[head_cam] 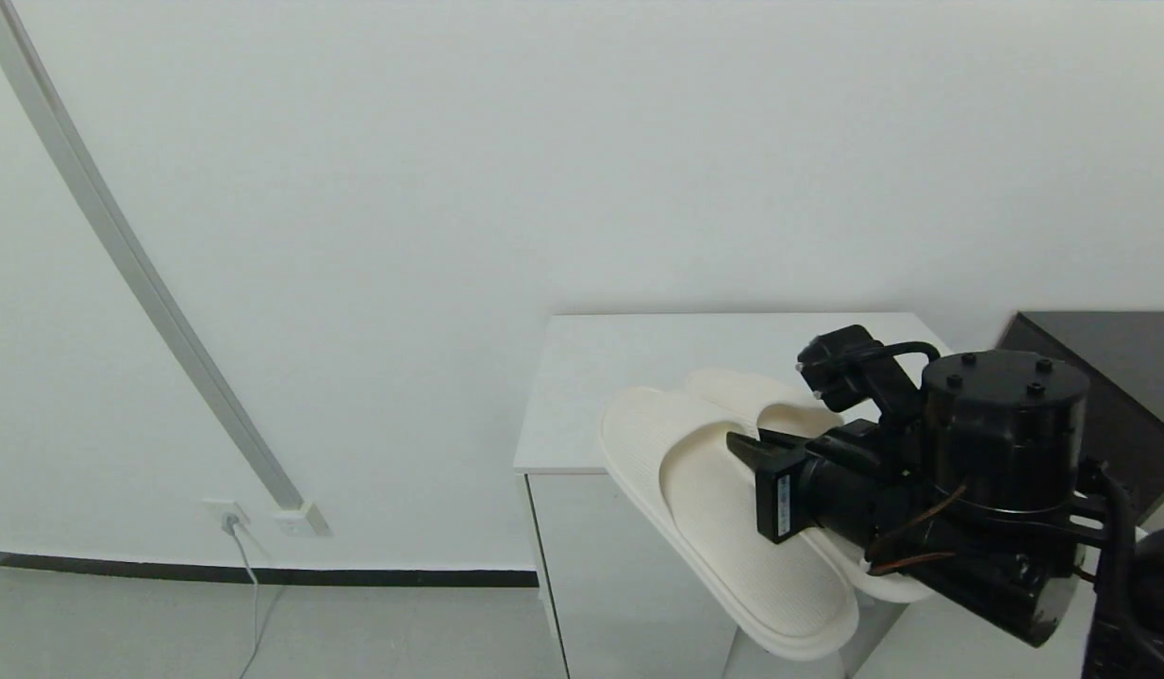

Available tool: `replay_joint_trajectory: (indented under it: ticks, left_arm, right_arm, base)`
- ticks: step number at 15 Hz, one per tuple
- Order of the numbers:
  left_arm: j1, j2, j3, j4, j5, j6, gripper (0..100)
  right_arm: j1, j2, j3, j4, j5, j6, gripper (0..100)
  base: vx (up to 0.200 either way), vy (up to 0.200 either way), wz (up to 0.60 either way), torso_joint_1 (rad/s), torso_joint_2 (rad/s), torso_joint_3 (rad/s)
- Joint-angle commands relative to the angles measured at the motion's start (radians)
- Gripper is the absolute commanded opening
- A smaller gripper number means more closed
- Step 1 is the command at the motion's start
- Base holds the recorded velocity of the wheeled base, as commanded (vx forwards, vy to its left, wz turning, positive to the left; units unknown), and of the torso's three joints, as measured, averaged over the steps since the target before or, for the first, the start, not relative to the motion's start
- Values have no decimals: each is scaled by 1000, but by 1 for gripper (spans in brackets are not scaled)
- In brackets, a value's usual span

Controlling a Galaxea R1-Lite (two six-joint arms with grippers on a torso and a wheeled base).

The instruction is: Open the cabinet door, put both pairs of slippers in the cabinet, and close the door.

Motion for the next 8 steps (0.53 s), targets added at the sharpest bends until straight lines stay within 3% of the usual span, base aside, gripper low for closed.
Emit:
replay_joint_trajectory:
  ticks: [1, 4, 8]
  left_arm:
    - [-1, 1, 0, 0, 0, -1, 0]
    - [0, 1, 0, 0, 0, -1, 0]
    - [0, 1, 0, 0, -3, -1, 0]
  right_arm:
    - [14, -33, 22, -1, -4, 0, 0]
    - [17, -24, 23, -2, -4, 0, 0]
    - [17, -12, 23, -2, -4, 0, 0]
  base:
    - [0, 0, 0, 0, 0, 0]
    - [0, 0, 0, 0, 0, 0]
    - [-200, 0, 0, 11, 7, 4]
